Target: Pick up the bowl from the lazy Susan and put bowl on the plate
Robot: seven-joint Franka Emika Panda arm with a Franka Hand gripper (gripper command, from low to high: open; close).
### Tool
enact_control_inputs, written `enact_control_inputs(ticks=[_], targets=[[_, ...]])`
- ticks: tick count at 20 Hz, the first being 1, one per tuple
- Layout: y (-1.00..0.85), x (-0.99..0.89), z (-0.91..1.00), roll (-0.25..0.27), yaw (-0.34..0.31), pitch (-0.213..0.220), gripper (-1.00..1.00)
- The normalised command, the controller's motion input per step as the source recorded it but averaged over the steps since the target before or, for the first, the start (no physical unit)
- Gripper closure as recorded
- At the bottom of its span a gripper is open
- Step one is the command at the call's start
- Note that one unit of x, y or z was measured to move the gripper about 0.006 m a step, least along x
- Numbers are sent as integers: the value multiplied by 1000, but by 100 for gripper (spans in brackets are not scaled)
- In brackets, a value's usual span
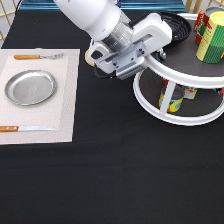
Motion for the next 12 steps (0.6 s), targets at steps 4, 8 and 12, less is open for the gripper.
enact_control_inputs(ticks=[4,8,12], targets=[[-21,-328,889,0,-72,-117,-100],[49,-506,653,-1,-125,-165,-100],[130,-624,469,-61,-87,-134,-100]])
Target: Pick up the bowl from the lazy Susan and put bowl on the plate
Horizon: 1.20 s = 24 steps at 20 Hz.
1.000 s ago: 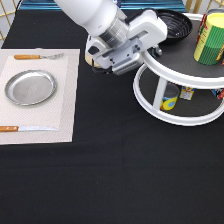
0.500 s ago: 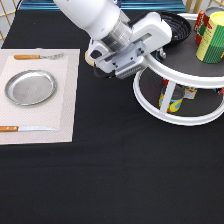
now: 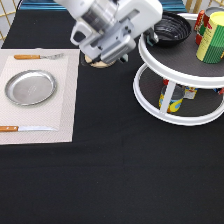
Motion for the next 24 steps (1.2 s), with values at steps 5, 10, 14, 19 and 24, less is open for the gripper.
enact_control_inputs(ticks=[5,10,14,19,24], targets=[[190,-778,246,-102,-39,-115,-100],[242,-849,-14,-100,-26,-76,-100],[225,-899,0,-168,-2,-96,-100],[193,-891,0,-180,0,-101,-100],[350,-839,-38,-187,0,-121,-100]])
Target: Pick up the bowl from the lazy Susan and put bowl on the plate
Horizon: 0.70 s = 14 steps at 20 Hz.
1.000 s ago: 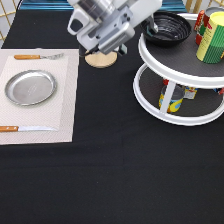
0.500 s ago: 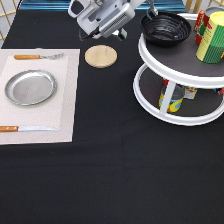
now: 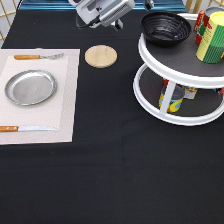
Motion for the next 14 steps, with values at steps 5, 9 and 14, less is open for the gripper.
enact_control_inputs(ticks=[5,9,14], targets=[[728,-457,-193,-214,-7,-76,-100],[527,-128,-227,-164,-44,-7,-100],[47,-329,-173,-79,-101,-11,-100]])
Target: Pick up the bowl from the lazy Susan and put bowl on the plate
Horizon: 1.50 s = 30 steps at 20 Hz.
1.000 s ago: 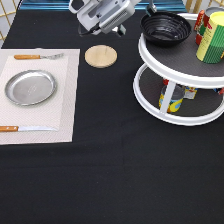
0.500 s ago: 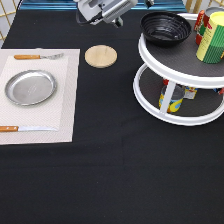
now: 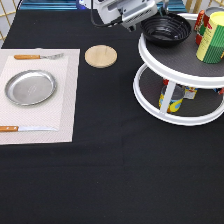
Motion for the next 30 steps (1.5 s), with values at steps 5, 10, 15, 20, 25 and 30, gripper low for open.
enact_control_inputs(ticks=[5,10,15,20,25,30], targets=[[-36,-306,-62,-60,-90,-20,-100],[121,-346,-150,-138,-70,-52,100],[186,-389,-126,-167,-34,-95,100],[258,-207,73,-147,-5,-96,100],[286,-73,214,-115,0,-74,100],[273,-13,212,-102,0,-54,100]])
